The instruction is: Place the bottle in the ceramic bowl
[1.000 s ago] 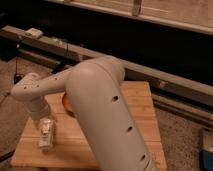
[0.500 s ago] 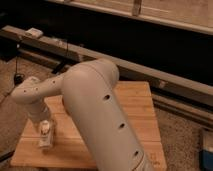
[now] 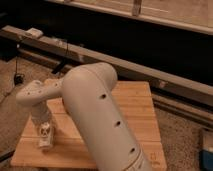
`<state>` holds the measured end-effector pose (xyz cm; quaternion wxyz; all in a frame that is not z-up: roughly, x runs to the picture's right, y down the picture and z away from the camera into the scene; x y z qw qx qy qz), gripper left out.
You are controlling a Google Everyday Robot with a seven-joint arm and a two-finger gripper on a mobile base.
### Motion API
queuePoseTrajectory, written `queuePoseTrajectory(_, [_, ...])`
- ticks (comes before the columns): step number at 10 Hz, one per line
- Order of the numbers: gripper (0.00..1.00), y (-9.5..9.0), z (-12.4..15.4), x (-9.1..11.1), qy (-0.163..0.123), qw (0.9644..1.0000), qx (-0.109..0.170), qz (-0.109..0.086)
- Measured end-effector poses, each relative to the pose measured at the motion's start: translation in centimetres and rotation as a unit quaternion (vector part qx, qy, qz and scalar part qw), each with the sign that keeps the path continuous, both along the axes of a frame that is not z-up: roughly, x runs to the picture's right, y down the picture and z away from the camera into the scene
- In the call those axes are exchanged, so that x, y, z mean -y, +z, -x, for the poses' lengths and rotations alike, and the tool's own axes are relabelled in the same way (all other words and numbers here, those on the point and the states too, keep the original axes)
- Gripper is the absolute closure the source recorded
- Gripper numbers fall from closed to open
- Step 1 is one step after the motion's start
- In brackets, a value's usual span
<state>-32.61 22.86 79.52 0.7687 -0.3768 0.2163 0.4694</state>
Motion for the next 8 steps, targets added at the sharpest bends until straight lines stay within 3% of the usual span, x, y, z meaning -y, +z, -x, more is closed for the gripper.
queuePoseTrajectory(1, [0.35, 0.2, 0.1, -0.1, -0.002, 1.0, -0.001, -0.001])
queuePoseTrajectory(3, [0.47, 0.4, 0.0, -0.3, -0.016, 0.9998, -0.012, -0.009])
queuePoseTrajectory(6, [0.77, 0.1, -1.1, 0.4, -0.019, 0.9997, -0.014, -0.012])
queuePoseTrajectory(8, [0.96, -1.3, -1.8, 1.2, -0.024, 0.9996, -0.005, -0.014])
